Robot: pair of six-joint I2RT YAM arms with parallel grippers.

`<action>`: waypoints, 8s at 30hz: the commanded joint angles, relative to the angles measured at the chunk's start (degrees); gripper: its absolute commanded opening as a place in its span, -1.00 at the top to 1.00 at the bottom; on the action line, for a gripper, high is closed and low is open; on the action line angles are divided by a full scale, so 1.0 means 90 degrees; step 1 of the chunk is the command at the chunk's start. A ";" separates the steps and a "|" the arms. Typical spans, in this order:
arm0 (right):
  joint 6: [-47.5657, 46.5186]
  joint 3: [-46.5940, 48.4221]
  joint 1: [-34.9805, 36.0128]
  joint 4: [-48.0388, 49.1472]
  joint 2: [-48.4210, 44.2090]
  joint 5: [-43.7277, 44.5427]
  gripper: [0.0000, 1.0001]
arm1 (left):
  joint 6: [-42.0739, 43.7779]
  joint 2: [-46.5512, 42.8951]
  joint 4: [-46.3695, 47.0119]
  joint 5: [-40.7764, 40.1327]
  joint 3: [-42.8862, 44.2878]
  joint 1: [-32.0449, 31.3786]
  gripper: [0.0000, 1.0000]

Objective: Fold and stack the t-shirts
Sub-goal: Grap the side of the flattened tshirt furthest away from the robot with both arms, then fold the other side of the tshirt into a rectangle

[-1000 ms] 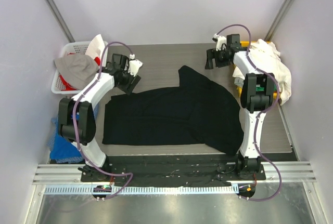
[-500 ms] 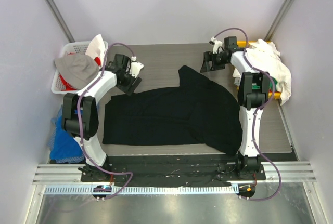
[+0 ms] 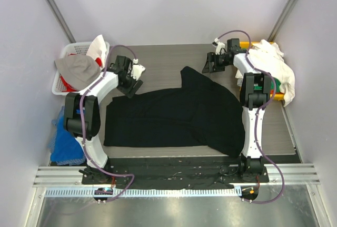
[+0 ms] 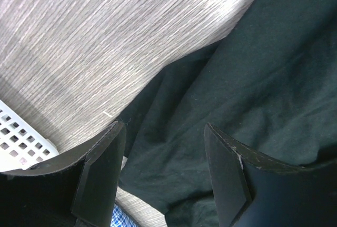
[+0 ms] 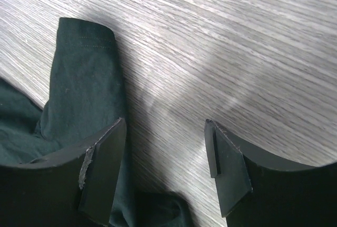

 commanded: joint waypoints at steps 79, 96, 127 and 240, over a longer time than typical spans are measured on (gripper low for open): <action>-0.0657 -0.0998 0.0168 -0.0048 -0.1241 0.0858 0.98 | 0.1465 0.1747 -0.1822 0.0574 0.1446 0.1146 -0.16; -0.0804 -0.1184 0.0226 -0.0273 -0.1613 0.0712 0.98 | 0.1328 0.2197 -0.1822 0.0955 0.2139 0.1146 0.16; -0.1048 -0.1750 0.0422 -0.0292 -0.1652 0.0761 0.98 | 0.0694 0.1591 -0.0329 0.0623 0.2130 0.1146 0.69; -0.2357 -0.6731 0.0959 -0.0537 -0.6076 0.1630 0.98 | 0.0879 0.0157 -0.1598 0.1053 0.0139 0.0531 0.46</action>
